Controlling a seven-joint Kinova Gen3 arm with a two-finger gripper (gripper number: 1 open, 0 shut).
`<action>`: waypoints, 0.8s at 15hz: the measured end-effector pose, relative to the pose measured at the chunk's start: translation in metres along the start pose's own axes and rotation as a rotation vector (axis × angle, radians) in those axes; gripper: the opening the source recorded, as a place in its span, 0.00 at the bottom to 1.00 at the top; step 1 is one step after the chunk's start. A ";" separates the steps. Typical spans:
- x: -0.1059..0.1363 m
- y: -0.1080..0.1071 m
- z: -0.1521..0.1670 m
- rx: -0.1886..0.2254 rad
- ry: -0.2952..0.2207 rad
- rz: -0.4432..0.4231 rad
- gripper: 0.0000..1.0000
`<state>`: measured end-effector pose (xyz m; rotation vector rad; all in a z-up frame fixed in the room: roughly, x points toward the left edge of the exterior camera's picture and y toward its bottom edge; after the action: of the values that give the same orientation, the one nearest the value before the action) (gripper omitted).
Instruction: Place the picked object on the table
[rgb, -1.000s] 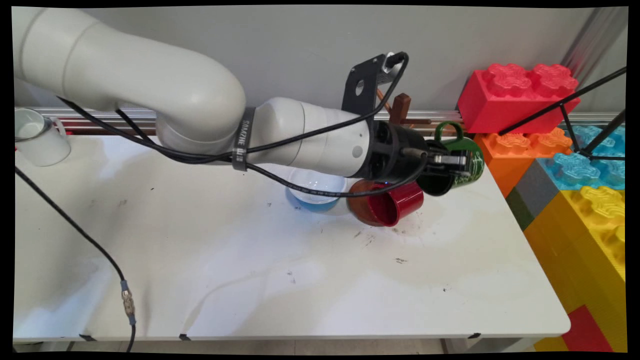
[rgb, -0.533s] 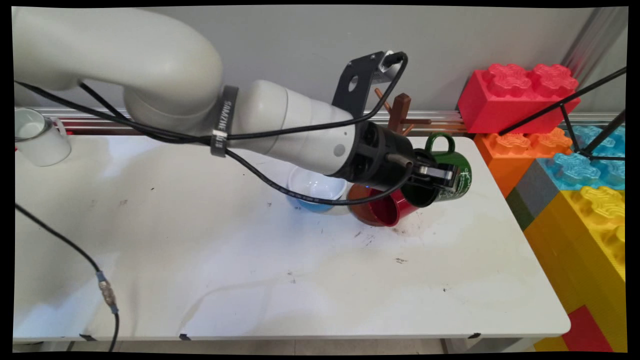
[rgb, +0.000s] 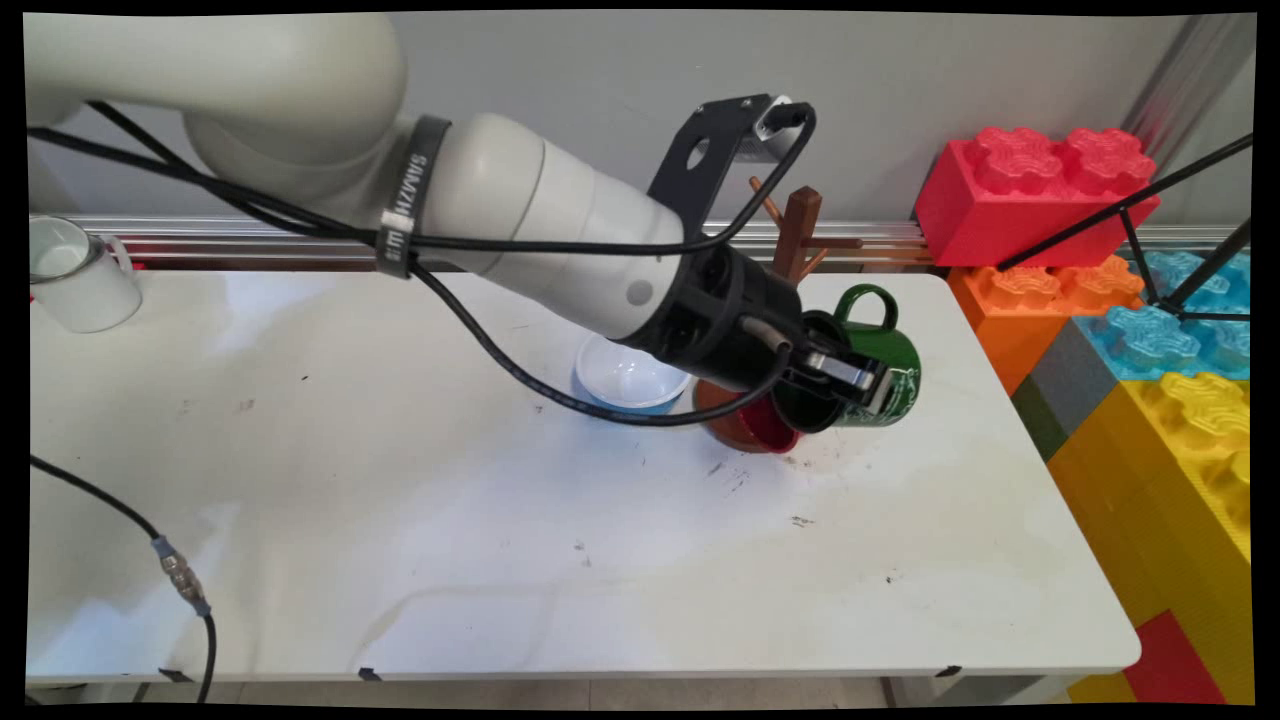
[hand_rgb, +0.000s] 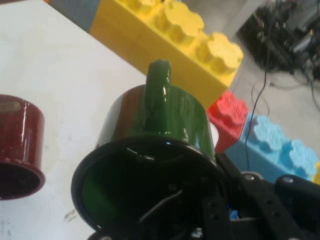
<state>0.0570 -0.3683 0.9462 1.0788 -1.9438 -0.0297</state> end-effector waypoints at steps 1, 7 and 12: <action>0.001 0.001 -0.003 0.003 -0.016 0.024 0.00; 0.001 -0.003 -0.023 0.039 -0.125 0.154 0.00; -0.006 -0.017 -0.039 0.082 -0.245 0.242 0.00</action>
<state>0.0973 -0.3608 0.9587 0.9190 -2.3038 0.0541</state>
